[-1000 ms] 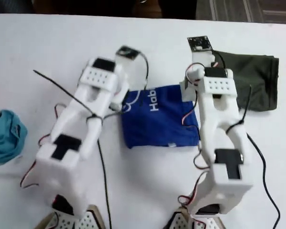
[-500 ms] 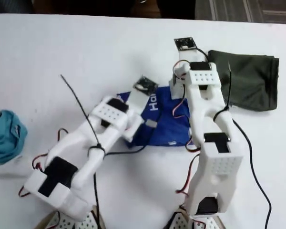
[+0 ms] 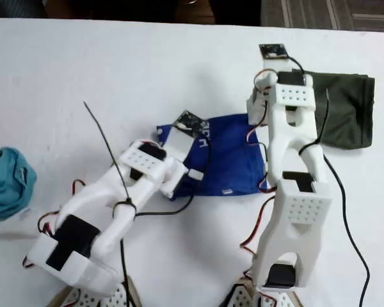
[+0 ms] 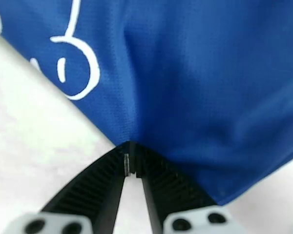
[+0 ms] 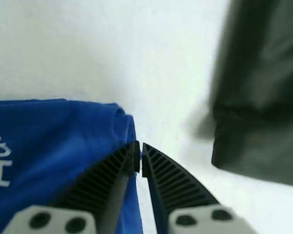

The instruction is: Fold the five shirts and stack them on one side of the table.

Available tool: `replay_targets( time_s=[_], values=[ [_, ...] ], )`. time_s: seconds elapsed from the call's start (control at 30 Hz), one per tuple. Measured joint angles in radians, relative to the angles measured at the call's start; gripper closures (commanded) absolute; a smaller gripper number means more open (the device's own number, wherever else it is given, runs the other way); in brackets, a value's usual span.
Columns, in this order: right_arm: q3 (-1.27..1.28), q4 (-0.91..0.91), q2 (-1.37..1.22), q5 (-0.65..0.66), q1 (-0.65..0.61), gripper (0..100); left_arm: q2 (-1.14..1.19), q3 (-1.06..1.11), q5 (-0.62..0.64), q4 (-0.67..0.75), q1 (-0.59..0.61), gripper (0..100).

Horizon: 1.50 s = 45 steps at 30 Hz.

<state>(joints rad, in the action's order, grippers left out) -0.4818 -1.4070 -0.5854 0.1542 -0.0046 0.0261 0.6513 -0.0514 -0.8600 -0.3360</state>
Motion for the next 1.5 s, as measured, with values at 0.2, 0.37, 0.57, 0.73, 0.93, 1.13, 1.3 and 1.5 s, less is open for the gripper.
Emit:
replay_targets(
  time_s=[0.2, 0.37, 0.57, 0.73, 0.93, 1.13, 1.3, 1.5],
  values=[
    [-0.028, -0.141, 0.132, 0.0, 0.0, 93.4, -0.04, -0.058, 0.0, -0.103, 0.002, 97],
    [-0.028, -0.264, 0.19, 0.0, -0.028, 72.3, -0.239, -0.061, -0.005, -0.17, 0.009, 97],
    [0.12, -0.242, 0.19, 0.0, -0.106, 70.3, -0.416, -0.003, -0.127, -0.199, 0.147, 90],
    [0.302, -0.109, 0.19, 0.0, -0.12, 70.2, -0.425, 0.104, -0.221, -0.166, 0.374, 82],
    [0.446, 0.049, 0.19, 0.0, -0.084, 70.2, -0.425, 0.238, -0.244, -0.049, 0.523, 85],
    [0.476, 0.144, 0.153, 0.0, -0.087, 70.2, -0.427, 0.388, -0.247, 0.117, 0.529, 85],
    [0.402, 0.13, 0.034, 0.0, -0.087, 70.4, -0.434, 0.473, -0.247, 0.226, 0.529, 85],
    [0.153, -0.104, -0.132, 0.031, -0.103, 84.4, -0.436, 0.486, -0.247, 0.244, 0.534, 85]
  ],
)
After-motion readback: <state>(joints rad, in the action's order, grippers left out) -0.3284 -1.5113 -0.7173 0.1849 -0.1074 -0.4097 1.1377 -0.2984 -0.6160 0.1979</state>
